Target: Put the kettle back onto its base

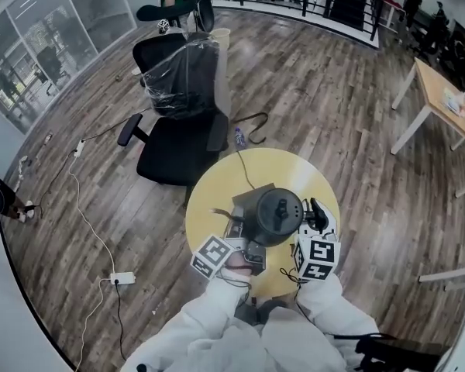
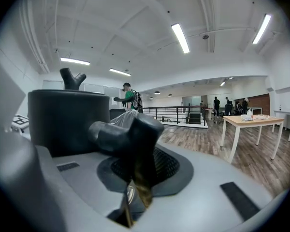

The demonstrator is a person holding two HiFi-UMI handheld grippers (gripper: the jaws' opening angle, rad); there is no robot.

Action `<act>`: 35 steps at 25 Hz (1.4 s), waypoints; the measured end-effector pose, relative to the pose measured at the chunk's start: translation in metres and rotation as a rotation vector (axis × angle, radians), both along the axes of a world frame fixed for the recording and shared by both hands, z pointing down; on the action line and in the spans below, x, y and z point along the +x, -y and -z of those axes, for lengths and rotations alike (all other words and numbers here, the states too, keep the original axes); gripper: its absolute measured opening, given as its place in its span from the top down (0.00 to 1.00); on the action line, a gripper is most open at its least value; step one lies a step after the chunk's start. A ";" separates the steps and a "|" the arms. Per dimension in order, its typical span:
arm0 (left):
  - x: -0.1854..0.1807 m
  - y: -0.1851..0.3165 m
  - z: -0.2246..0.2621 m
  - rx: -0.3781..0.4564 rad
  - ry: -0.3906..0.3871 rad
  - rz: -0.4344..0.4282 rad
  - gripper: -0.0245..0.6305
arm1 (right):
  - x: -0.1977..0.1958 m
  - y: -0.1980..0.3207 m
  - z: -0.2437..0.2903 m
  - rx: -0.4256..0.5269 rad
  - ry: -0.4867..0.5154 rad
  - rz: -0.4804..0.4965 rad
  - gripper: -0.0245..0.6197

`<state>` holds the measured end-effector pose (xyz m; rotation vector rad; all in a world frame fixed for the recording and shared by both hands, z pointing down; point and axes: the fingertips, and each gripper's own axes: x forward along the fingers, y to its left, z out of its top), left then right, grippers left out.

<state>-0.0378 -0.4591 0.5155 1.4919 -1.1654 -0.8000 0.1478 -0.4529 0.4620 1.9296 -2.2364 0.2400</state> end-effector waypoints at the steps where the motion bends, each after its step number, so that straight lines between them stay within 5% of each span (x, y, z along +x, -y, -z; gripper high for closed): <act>1: -0.001 0.003 -0.005 -0.011 0.007 0.000 0.96 | -0.001 0.004 -0.002 0.007 -0.007 0.001 0.87; 9: -0.011 0.033 -0.058 -0.104 0.071 0.010 0.96 | -0.007 0.045 -0.038 0.036 -0.044 -0.001 0.86; 20: -0.023 0.065 -0.131 -0.193 0.029 0.022 0.96 | -0.016 0.075 -0.100 0.038 -0.070 -0.017 0.86; 27: -0.027 0.064 -0.156 -0.290 0.067 0.007 0.96 | -0.020 0.087 -0.120 0.030 -0.113 -0.028 0.86; 35: -0.028 0.061 -0.168 -0.326 -0.015 0.036 0.96 | -0.016 0.086 -0.140 0.028 -0.120 -0.045 0.86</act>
